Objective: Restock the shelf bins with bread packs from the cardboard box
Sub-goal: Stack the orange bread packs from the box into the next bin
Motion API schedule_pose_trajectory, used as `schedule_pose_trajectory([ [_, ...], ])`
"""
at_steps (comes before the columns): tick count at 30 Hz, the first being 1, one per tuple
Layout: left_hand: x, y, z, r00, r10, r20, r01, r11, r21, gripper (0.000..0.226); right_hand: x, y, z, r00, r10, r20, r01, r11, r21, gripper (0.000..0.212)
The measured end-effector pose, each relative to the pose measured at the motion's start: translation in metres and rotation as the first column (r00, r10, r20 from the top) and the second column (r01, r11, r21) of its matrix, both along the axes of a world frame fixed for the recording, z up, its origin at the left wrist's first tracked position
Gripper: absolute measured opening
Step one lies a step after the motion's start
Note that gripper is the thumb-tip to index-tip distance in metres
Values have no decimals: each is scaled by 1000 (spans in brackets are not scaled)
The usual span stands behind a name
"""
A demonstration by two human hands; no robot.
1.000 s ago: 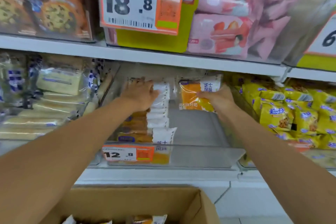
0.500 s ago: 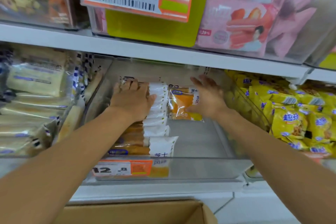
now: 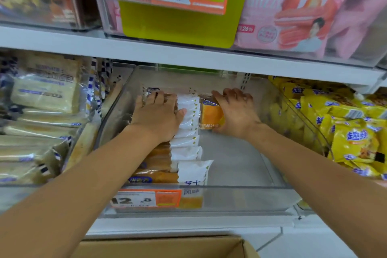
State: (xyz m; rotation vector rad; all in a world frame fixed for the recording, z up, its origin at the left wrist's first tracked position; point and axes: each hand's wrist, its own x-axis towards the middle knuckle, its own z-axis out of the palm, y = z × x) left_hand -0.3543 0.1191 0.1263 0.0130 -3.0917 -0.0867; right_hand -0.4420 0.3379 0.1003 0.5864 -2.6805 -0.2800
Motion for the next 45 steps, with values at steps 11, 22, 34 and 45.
schedule_pose_trajectory([
  [11,0,-2,1,999,-7,47,6,1000,22,62,0,-6,8,997,-27,65,33,996,-86,87],
  [22,-6,-5,0,995,-7,95,2,998,59,62,18,-31,8,975,73,211,8,932,-362,59],
  [34,99,7,41,973,29,-227,78,890,449,22,159,-27,41,983,167,79,-38,603,-797,21],
  [45,265,-39,-71,961,122,248,-234,835,498,31,320,-34,-102,708,226,669,248,807,-536,28],
])
